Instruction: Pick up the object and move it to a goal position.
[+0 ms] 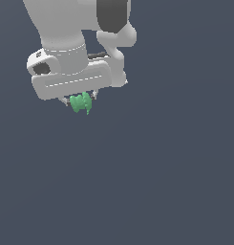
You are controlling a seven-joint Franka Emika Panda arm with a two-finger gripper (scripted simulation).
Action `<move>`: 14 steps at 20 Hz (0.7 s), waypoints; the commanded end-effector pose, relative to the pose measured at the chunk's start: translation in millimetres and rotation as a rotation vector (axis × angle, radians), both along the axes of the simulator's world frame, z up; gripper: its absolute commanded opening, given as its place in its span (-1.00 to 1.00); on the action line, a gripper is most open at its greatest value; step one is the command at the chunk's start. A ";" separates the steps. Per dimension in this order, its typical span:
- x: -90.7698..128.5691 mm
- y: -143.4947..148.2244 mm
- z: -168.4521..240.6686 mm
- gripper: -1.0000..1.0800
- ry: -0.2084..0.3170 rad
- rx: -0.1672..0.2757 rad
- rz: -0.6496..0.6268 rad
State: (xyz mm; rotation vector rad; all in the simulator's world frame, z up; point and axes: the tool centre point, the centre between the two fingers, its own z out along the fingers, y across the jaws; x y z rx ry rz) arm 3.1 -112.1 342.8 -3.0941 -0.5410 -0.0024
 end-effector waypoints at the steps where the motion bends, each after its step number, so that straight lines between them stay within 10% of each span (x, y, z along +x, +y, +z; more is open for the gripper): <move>1: 4.7 -9.2 15.0 -1.00 0.001 0.000 0.001; 14: 18.1 -31.2 50.0 -1.00 0.001 -0.001 0.000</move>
